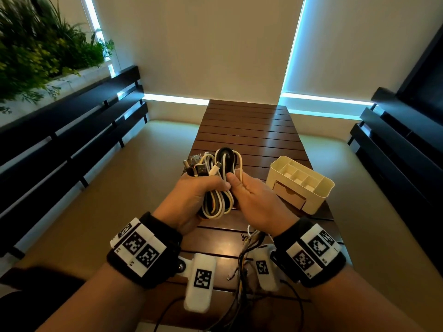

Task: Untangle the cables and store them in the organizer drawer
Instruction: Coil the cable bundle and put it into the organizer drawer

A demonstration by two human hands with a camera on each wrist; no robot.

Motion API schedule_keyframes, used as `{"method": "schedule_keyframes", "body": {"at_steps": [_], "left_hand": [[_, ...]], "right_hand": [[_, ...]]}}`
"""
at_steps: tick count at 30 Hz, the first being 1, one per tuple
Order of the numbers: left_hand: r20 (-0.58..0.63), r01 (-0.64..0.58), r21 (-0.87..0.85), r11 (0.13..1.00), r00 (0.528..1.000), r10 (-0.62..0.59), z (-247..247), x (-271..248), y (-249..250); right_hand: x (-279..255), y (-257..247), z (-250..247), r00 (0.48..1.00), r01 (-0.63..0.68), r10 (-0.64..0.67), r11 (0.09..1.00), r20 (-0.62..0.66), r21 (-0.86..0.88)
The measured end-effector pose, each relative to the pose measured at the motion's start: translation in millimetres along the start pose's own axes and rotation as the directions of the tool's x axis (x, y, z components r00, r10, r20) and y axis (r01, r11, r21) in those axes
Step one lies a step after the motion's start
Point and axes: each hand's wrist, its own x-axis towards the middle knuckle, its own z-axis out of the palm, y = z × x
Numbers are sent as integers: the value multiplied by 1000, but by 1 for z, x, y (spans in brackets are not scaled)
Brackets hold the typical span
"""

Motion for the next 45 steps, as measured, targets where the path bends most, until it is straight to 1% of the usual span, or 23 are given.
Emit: {"method": "schedule_keyframes", "body": {"at_steps": [2,4,6,10,12,15,16,18,20,22,23,24,26,28,30,32,38,40,42,45], "left_hand": [[31,10,-16,1000,999,-10,-1,0,-1],[67,3,-44,999,998,0,-2,-1,-1],[80,-24,-96,995,996,32,-3,-1,-4],[50,-61,-201,978,996,72,-6,-2,-8],[37,-71,-231,970,996,82,-7,-1,-8],[40,-77,-241,967,995,89,-9,0,-4],[49,-80,-238,968,994,95,-10,0,-2],[35,-99,-221,970,993,110,-10,-1,0],[1,-120,-219,968,992,123,-12,0,0],[-44,-141,-225,964,990,134,-13,2,0],[-56,-145,-222,964,989,136,-12,3,1],[-56,-147,-215,966,989,138,-10,2,3],[-38,-157,-212,965,988,152,-9,1,7],[-28,-173,-218,960,985,171,-10,0,9],[-41,-204,-188,961,979,200,-14,0,10],[-54,-202,-156,967,979,196,-16,-1,10],[-93,-168,-163,972,984,154,-14,3,5],[-76,-134,-182,974,990,122,-14,4,4],[-54,-112,-200,973,993,103,-13,2,6],[-16,-87,-194,977,996,86,-13,0,7]], "right_hand": [[0,-1,0,999,-4,5,1000,31,-27],[1,2,3,997,-35,36,999,72,-10],[3,2,7,991,-68,63,997,120,41],[5,-9,4,971,-165,133,974,200,154],[7,-11,0,958,-227,180,953,224,201],[9,-7,1,954,-259,189,912,234,318],[9,-6,1,956,-256,190,911,222,323],[9,-8,0,969,-211,175,953,172,219],[6,-12,0,986,-146,134,981,103,125],[4,-15,6,998,-58,59,997,-31,41],[2,-16,12,994,-2,2,1000,-112,2],[2,-15,18,980,55,-58,998,-189,-20],[3,-14,26,934,135,-139,990,-328,-37],[4,-14,28,885,170,-166,985,-435,-29],[5,-15,24,882,171,-135,984,-452,40],[6,-17,18,887,181,-141,982,-439,51],[13,-19,14,906,156,-164,986,-389,-55],[14,-18,18,902,157,-166,986,-398,-56],[16,-18,21,893,185,-188,982,-410,-46],[17,-19,21,907,194,-187,981,-377,-21]]}}
